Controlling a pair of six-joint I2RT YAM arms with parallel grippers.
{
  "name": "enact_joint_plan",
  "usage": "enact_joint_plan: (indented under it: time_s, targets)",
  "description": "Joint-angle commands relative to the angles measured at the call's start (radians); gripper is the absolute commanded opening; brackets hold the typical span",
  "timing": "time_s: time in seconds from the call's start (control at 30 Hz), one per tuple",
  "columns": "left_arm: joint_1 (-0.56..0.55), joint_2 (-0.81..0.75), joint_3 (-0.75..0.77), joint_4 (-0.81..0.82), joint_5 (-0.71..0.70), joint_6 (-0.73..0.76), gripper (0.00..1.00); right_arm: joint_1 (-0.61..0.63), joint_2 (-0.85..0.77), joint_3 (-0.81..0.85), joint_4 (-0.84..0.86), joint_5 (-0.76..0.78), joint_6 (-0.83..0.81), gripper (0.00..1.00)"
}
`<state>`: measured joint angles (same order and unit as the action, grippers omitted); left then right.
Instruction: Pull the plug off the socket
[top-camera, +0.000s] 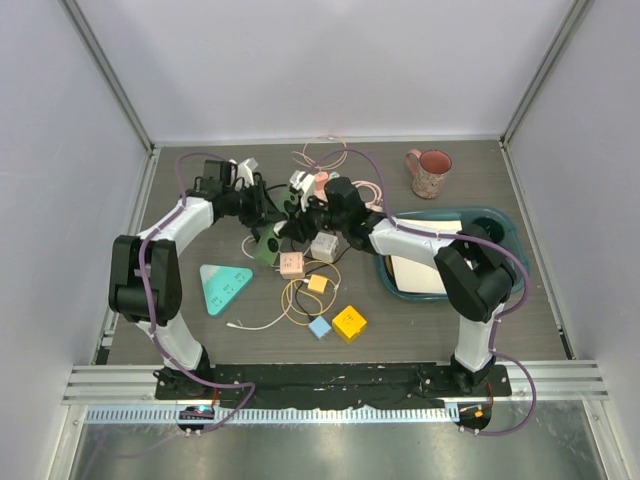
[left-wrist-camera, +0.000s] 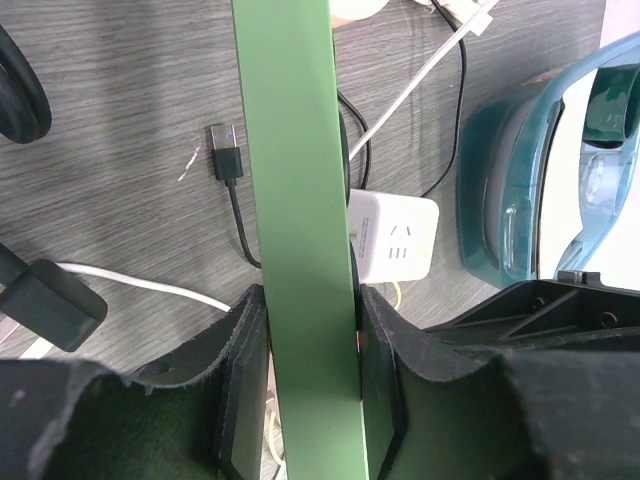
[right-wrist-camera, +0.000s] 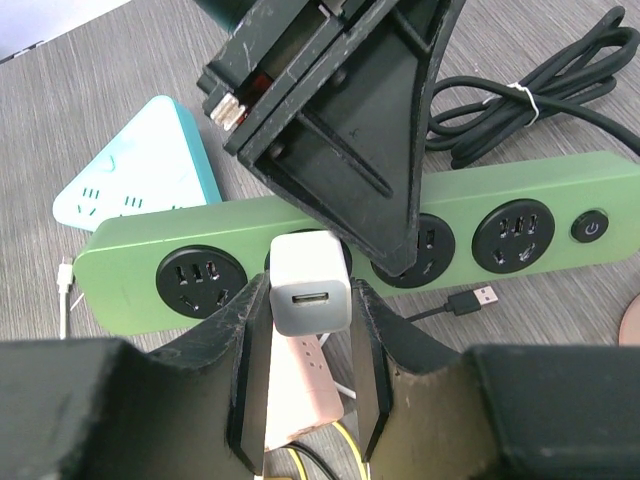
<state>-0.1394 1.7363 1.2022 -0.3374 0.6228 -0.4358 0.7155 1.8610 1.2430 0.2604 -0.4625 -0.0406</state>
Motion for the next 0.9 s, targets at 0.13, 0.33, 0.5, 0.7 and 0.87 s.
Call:
enact_joint_plan:
  time_s: [0.13,0.33,0.5,0.7,0.87]
  targets:
    - [0.063,-0.012,0.016,-0.014,-0.239,0.121,0.00,-0.090,-0.140,-0.083,0.148,0.015,0.083,0.01]
    - [0.035,-0.030,0.022,-0.043,-0.293,0.157,0.00,-0.094,-0.080,0.128,-0.045,0.001,0.009,0.01]
    - [0.035,-0.020,0.031,-0.048,-0.301,0.158,0.00,-0.094,-0.131,0.116,-0.141,0.059,-0.099,0.01]
    - [0.035,-0.006,0.037,-0.051,-0.301,0.155,0.00,-0.096,-0.171,-0.014,-0.083,0.055,-0.082,0.01]
    - [0.035,-0.004,0.036,-0.052,-0.307,0.157,0.00,-0.099,-0.171,-0.091,0.085,0.038,0.028,0.01]
